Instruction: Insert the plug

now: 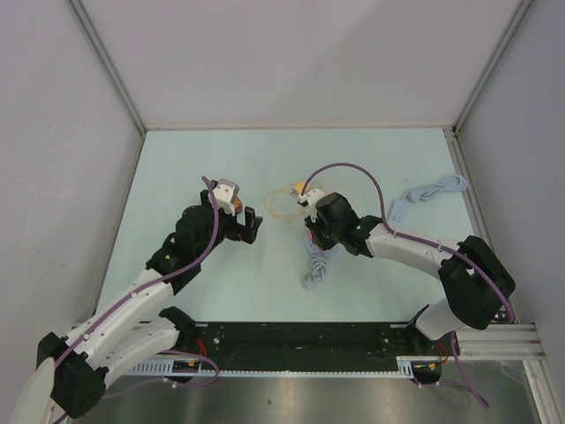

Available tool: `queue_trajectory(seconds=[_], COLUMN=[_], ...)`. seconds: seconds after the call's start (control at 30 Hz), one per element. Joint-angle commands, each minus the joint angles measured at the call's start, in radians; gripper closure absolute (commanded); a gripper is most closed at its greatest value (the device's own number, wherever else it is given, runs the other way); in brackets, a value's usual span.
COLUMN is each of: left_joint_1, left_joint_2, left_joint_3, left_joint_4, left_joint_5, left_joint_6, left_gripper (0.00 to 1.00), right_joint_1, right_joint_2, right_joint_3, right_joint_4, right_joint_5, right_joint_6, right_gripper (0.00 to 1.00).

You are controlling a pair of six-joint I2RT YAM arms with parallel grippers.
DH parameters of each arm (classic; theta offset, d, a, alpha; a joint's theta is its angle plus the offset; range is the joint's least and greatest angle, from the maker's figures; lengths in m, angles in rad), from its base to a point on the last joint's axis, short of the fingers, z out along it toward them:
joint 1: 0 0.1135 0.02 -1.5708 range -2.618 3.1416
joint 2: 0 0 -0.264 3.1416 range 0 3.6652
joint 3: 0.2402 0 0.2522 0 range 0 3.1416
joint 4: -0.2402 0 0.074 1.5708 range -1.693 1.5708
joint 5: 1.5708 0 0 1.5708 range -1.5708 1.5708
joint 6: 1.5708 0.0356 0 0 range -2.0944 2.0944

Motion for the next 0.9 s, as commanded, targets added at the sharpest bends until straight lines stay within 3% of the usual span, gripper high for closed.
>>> queue_trajectory(seconds=[0.0,0.87], left_joint_1=[0.009,0.009], left_joint_2=[-0.002,-0.006], left_joint_3=[0.019,0.019], left_joint_4=[0.028,0.016], left_joint_5=[0.01,-0.004], left_joint_6=[-0.006,-0.008], left_gripper=[0.0,0.0], right_joint_1=[0.017,-0.003], right_joint_2=[0.028,0.109], right_joint_3=[-0.04,-0.032], right_joint_4=[-0.053,-0.168], right_joint_5=[0.003,0.035], right_joint_6=[-0.024,-0.136], right_gripper=[1.0,1.0])
